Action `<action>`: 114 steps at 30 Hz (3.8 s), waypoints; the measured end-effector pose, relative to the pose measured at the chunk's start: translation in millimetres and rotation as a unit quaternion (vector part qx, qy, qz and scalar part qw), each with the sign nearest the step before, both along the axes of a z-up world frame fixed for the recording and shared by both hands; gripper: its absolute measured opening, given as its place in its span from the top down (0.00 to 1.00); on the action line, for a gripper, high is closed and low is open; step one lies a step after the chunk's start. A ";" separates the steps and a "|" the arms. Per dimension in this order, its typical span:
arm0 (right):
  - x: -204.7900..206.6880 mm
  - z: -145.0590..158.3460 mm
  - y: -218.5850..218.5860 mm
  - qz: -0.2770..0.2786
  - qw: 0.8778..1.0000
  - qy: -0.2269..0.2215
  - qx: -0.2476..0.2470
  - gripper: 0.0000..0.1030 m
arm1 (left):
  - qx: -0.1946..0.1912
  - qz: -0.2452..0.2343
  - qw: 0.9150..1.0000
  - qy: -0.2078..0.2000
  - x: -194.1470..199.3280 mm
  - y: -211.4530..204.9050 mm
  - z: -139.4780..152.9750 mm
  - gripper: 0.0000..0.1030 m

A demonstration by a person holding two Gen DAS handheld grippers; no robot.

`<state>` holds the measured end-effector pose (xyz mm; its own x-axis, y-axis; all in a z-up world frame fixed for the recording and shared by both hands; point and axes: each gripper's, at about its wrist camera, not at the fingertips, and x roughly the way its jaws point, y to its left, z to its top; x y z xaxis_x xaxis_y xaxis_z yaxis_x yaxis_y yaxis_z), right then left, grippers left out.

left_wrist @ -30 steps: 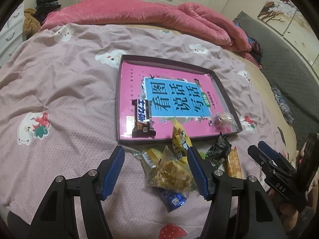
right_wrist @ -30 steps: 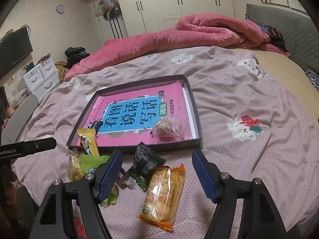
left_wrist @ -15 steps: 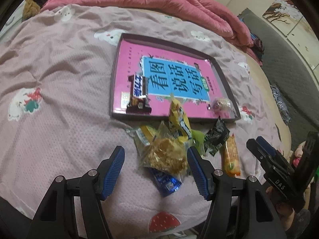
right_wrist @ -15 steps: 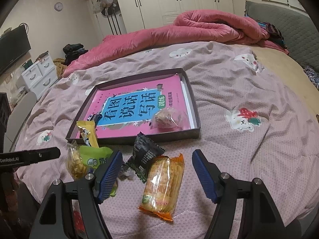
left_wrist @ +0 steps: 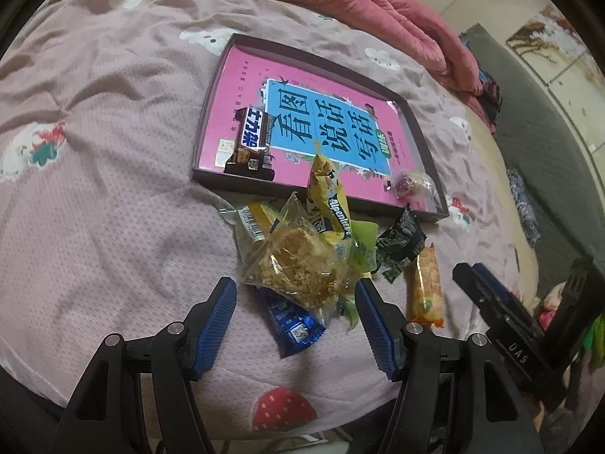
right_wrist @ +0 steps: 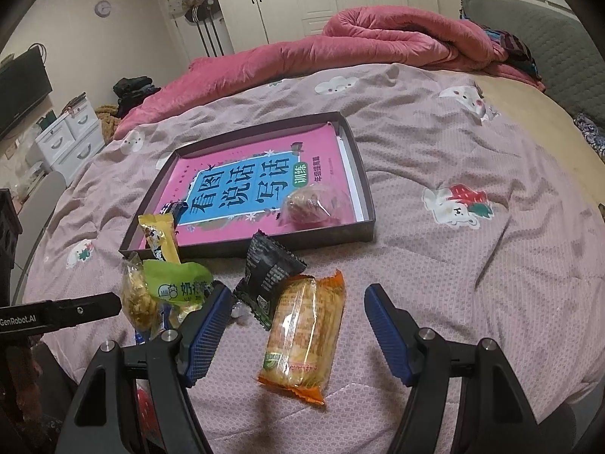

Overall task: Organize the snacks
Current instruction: 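Lower the right gripper onto the orange-wrapped bread roll and close, then lift the bread roll with the right gripper toward the tray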

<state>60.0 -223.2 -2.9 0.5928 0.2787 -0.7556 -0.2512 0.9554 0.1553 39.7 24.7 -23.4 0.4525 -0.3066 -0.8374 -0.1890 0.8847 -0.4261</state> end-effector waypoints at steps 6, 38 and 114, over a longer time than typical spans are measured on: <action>0.8 -2.3 -1.2 -0.001 1.000 0.005 0.002 0.29 | -0.042 0.019 0.999 0.008 0.3 4.3 -3.8 0.38; 17.8 -35.9 3.0 0.000 0.998 0.064 -0.004 0.26 | -0.044 0.078 0.994 0.069 39.3 -9.5 -26.9 0.46; 21.0 26.3 14.2 0.040 0.994 -0.089 0.044 0.66 | 0.083 0.034 0.994 -0.061 26.1 22.0 32.3 0.53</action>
<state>81.1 -209.0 23.4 0.6880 0.3915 -0.6111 -0.3578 0.9155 0.1838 65.8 46.7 9.0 0.5687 -0.1344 -0.8115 -0.2073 0.9313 -0.2995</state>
